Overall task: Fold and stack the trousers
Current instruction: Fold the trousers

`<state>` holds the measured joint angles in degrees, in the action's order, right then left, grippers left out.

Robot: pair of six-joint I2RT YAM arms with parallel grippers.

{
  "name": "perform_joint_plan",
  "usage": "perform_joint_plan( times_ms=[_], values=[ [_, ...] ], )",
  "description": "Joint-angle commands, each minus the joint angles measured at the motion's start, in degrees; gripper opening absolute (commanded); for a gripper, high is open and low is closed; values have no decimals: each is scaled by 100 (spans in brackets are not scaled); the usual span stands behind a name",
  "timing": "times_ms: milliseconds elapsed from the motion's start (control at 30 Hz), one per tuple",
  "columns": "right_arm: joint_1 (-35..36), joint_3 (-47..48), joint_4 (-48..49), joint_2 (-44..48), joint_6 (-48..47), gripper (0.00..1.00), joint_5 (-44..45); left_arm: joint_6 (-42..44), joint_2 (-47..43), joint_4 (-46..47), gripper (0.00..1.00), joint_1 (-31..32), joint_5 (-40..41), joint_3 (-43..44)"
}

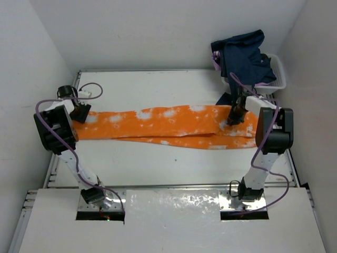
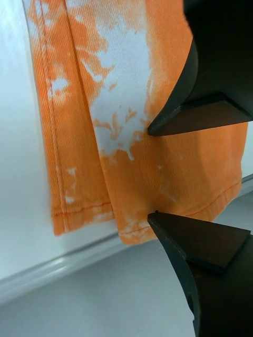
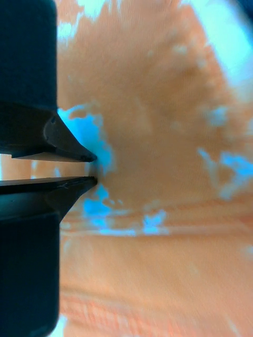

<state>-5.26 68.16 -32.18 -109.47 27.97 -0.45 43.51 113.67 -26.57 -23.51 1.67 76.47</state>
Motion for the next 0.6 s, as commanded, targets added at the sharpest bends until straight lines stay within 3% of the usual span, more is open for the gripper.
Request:
perform_joint_plan(
  times_ms=[0,167,233,433,567],
  values=[
    [-72,531,854,-189,-212,18,273,-176,156,671,58,-163,203,114],
    [-212,1128,398,118,-950,29,71,-369,-186,451,59,-172,-26,-61],
    [-597,1147,231,478,-820,32,-428,-413,-379,442,59,-180,-79,-210],
    [-1731,68,-201,1365,357,48,-903,-615,-521,275,60,-181,-245,-299],
    [-1909,-575,80,1525,692,54,-844,-659,-600,345,60,-172,-334,-404]
  ],
)
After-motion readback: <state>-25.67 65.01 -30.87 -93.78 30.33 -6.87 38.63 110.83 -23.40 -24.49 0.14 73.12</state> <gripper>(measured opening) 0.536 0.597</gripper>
